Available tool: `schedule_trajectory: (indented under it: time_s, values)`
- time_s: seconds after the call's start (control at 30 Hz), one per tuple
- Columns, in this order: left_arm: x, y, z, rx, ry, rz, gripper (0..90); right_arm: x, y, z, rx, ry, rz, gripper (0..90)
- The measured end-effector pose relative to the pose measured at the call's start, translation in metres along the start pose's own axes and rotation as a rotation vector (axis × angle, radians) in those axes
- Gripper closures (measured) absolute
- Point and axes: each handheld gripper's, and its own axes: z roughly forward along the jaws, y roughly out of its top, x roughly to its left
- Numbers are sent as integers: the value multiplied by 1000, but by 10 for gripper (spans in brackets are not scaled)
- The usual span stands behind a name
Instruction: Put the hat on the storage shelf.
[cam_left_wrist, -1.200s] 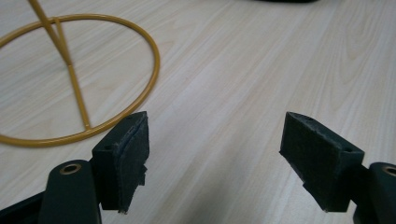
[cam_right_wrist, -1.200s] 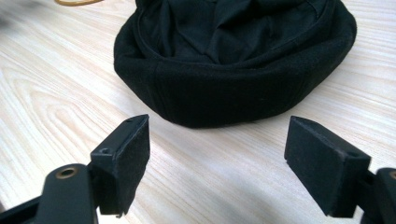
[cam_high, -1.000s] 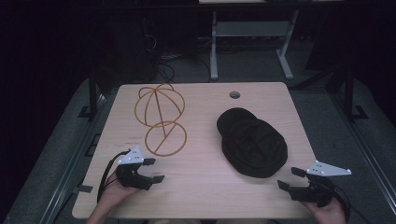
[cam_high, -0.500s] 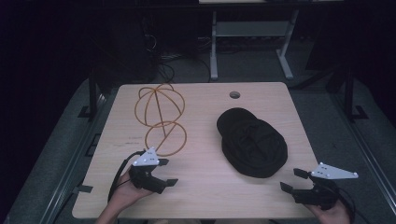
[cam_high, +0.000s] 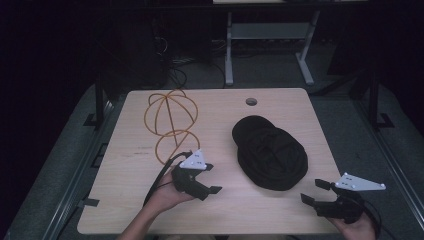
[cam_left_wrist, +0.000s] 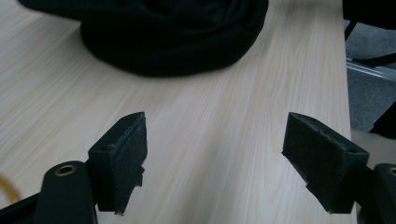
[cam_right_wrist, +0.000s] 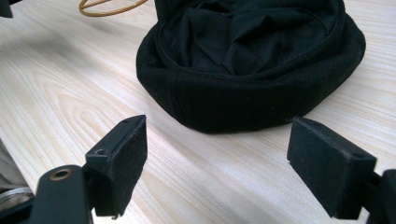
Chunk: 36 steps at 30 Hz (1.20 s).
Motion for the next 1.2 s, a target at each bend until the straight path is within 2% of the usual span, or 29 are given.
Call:
schedule_trajectory:
  time_s: [0.03, 0.23, 0.5, 0.73, 0.77, 0.8, 0.87, 0.9, 0.93, 1.2]
  values:
    - [0, 0, 0, 0, 0, 0, 220, 0, 0, 0, 0, 0, 0, 196]
    - [-3, 26, 24, 14, -41, 48, 235, 0, 1, 0, -1, 4, -4, 198]
    - [0, 45, 46, 25, -85, 59, 234, 0, 1, 1, 0, 6, -8, 197]
    - [3, 65, 68, 45, -123, 96, 238, 0, 0, 0, 6, 8, -5, 196]
    - [2, 70, 74, 54, -133, 113, 238, -1, 0, -1, -2, 7, -7, 196]
    - [2, 70, 74, 54, -133, 113, 238, -1, 0, -1, -2, 7, -7, 196]
    - [1, 77, 85, 63, -162, 125, 240, -2, 1, -2, -5, 3, -11, 196]
    - [1, 77, 85, 63, -162, 125, 242, -2, 1, -2, -5, 3, -11, 196]
    - [-1, 80, 93, 81, -167, 145, 241, -2, 1, -2, -3, 6, -9, 196]
    - [-4, 88, 116, 126, -193, 177, 246, -2, 0, -3, -9, 7, -7, 196]
